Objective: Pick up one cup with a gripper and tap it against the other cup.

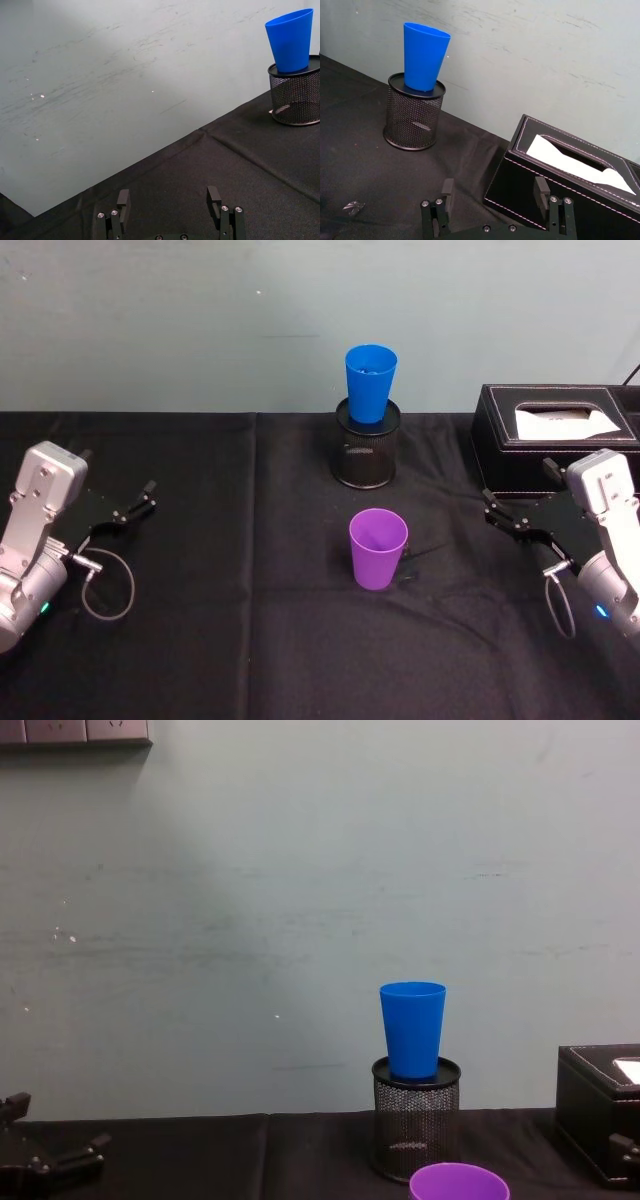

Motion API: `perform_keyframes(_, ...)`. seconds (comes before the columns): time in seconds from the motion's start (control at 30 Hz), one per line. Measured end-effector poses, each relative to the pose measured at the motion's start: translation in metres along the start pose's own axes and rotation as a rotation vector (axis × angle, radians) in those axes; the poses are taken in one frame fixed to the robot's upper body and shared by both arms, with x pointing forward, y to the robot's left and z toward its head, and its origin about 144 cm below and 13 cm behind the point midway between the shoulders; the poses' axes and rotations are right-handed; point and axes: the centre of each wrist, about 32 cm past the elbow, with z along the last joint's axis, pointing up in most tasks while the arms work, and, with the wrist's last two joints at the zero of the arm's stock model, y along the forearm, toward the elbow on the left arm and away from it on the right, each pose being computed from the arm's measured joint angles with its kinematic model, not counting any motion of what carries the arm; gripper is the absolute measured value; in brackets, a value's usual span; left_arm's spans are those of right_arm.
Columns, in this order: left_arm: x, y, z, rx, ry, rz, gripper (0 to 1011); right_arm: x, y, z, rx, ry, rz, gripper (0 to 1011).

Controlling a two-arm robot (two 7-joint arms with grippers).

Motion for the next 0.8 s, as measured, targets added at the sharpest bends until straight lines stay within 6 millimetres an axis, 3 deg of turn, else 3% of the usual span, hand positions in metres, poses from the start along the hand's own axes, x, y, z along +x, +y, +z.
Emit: perform_keyframes(0.8,0.0,0.0,0.0,0.0,0.0,0.0,1000,0.0,0.0,0.0,0.0,0.0,0.0,1004)
